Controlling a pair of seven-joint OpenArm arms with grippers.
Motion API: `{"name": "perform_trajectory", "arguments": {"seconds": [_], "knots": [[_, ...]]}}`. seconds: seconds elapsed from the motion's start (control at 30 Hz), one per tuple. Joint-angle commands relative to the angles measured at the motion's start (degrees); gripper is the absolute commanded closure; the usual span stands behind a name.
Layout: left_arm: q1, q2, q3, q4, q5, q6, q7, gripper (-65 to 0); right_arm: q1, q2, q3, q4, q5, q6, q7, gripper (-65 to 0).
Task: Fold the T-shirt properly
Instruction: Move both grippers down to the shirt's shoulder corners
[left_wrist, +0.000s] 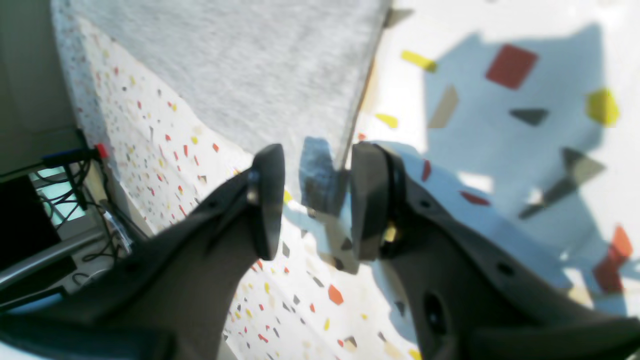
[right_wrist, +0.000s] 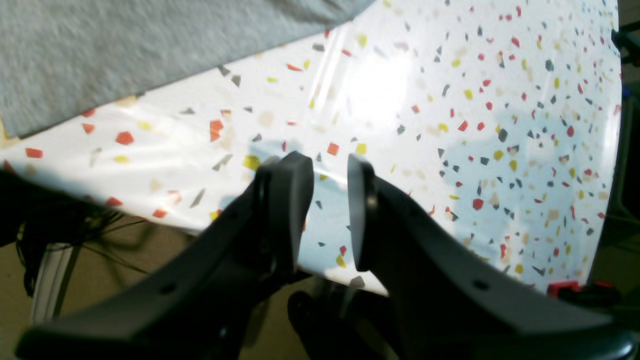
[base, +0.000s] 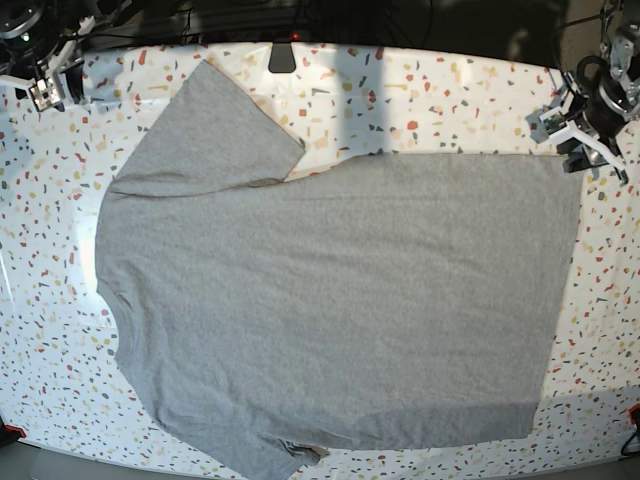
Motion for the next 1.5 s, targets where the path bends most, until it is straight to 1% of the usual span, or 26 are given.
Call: {"name": "perform_trajectory", "arguments": {"seconds": [0.0,0.13,0.27,0.33,0.43,0.57,0.6,0.67,0.77,0.83,0.93,1.0,1.1,1.2,1.3,1.37,1.4,1.47], "knots": [[-1.2,-0.9,-0.2,-0.6,0.2,0.1,0.5,-22.2,-0.6,0.2,0.5,0.8,0.3,-0.7,0.8,-17.0],[-5.3,-0.8,-0.2,-5.3,0.1,0.1,0.2,-22.2,-0.6,-0.9,0.5,0.8,0.3,-0.7,0.9,-17.0],[-6.3,-0.9,-0.2,-7.6,0.1,-0.1,-0.2,-21.8,-0.6,-1.1,0.5,0.8,0.3,-0.7,0.9,-17.0],[-6.2,-0.8,-0.2,-7.6,0.1,-2.3,-0.2,-20.6,-0.6,-1.1,0.5,0.8,0.3,-0.7,0.9,-17.0],[-6.2,-0.9,-0.2,-7.6,0.1,-4.7,-0.2,-9.7,-0.6,-1.1,0.5,0.8,0.2,-0.7,0.9,-17.0],[-6.2,-0.9,-0.2,-7.6,0.1,-4.8,-1.3,-1.2,-0.6,-1.1,0.5,0.8,-0.2,-0.5,0.9,-17.1],[-6.2,-0.8,-0.2,-7.6,0.1,-4.8,-1.7,0.0,-0.6,-1.0,0.5,0.8,-0.5,-0.2,0.9,-17.1],[-6.3,-0.5,-0.2,-7.6,0.1,-4.8,-1.7,0.0,-0.6,-0.5,0.5,0.8,-2.7,1.6,1.1,-17.1],[-6.2,0.5,-0.2,-7.6,0.1,-4.8,-1.7,0.0,-0.6,1.3,0.1,0.8,-4.7,4.3,1.0,-17.1],[-6.3,1.4,-0.2,-7.5,-0.4,-4.8,-1.7,0.0,-0.6,3.1,-0.9,0.7,-6.5,4.4,0.3,-17.1],[-6.3,3.1,-0.2,-7.5,-2.3,-4.2,-1.7,0.0,-0.6,6.1,-3.7,0.7,-10.6,4.3,-0.6,-17.1],[-6.3,4.1,-0.2,-7.5,-3.1,-3.7,-1.7,0.0,-0.6,8.2,-6.2,0.7,-14.2,3.4,-0.6,-17.1],[-6.3,5.9,-0.2,-7.5,-3.3,-2.9,-1.7,0.0,-0.5,11.6,-11.1,0.7,-21.4,-0.2,-1.0,-17.1],[-6.3,7.1,-0.2,-7.5,-3.3,-1.7,-1.6,0.0,1.1,14.2,-16.4,0.7,-28.6,-3.5,-3.6,-17.1],[-6.3,7.4,-0.2,-7.5,-3.3,-1.3,-1.5,0.0,5.0,15.4,-21.6,0.7,-32.3,-3.7,-6.3,-17.2],[-6.3,7.4,-0.2,-7.5,-3.3,-1.3,-1.4,0.0,8.3,15.4,-24.9,0.6,-35.0,-3.9,-8.7,-17.2],[-6.3,7.4,-0.2,-7.5,-3.3,-1.3,-1.4,0.0,10.0,15.4,-26.6,0.5,-35.7,-3.9,-10.1,-19.0],[-6.3,7.4,-0.2,-7.5,-3.3,-1.3,-1.4,0.0,12.7,15.4,-29.5,0.5,-36.0,-3.9,-11.0,-26.0]]}}
